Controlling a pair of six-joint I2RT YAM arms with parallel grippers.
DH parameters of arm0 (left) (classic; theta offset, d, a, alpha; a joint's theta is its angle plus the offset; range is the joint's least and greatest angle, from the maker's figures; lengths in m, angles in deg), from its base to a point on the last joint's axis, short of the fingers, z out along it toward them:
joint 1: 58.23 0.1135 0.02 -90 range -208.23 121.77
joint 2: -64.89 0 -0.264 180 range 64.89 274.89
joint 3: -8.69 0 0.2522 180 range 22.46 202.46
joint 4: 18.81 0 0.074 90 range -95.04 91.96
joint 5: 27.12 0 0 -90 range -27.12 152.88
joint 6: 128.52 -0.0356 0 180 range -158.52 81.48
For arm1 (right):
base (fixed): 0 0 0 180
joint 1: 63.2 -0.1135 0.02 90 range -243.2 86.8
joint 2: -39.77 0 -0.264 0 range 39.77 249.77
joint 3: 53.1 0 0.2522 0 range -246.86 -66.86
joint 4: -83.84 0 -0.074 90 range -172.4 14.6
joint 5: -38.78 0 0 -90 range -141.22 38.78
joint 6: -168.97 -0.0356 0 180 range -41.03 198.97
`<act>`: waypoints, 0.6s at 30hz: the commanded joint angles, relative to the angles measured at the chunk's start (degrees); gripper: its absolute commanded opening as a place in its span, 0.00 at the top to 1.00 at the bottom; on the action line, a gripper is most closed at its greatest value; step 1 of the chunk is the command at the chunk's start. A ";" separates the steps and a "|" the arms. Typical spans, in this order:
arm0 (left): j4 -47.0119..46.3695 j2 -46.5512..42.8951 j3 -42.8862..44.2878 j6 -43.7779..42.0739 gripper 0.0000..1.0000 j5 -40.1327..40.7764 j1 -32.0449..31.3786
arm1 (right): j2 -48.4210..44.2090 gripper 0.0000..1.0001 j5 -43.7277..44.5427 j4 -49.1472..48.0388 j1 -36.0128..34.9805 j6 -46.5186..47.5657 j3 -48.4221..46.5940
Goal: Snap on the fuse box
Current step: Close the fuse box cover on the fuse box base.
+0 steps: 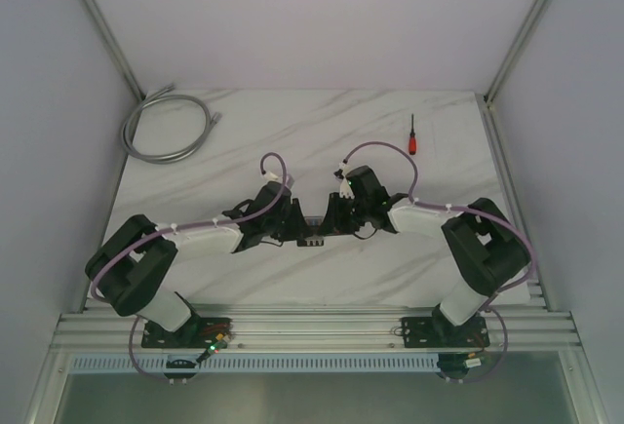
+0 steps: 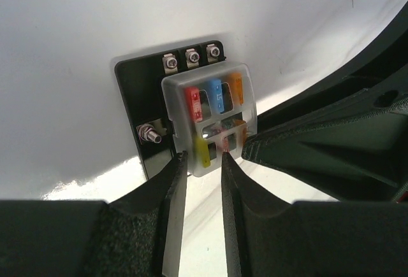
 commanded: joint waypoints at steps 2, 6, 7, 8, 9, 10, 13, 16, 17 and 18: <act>1.31 2.49 -2.81 1.96 0.66 -2.77 -2.12 | 0.87 0.77 5.67 5.81 -2.30 3.38 1.94; 1.57 -3.25 -1.11 2.10 0.63 -1.37 -2.30 | -3.96 0.71 7.19 6.07 -1.95 4.98 -0.25; 2.15 -4.37 -0.41 1.70 0.62 -0.44 -2.16 | -4.52 0.69 7.08 6.06 -1.72 5.22 -0.80; 2.96 -5.13 0.52 1.09 0.62 0.36 -1.87 | -4.84 0.67 6.80 6.03 -1.57 5.42 -1.41; 4.01 -5.53 1.43 0.37 0.61 1.10 -1.41 | -5.01 0.65 6.46 6.00 -1.30 5.58 -1.94; 5.03 -5.59 2.71 -0.68 0.61 1.74 -0.85 | -5.08 0.64 6.09 5.86 -1.11 5.73 -2.39; 7.24 -4.29 5.05 -3.32 0.61 2.03 1.07 | -4.77 0.63 5.24 5.32 -0.60 5.91 -3.61; 7.81 -2.58 6.47 -4.75 0.61 1.63 2.69 | -4.08 0.63 3.94 4.61 -0.12 5.70 -4.42; 7.83 -1.75 6.91 -5.37 0.61 1.61 2.93 | -4.04 0.63 3.53 4.30 -0.09 5.55 -4.48; 7.88 -1.01 7.25 -5.94 0.61 1.66 3.15 | -3.86 0.63 3.43 3.94 -0.05 5.34 -4.48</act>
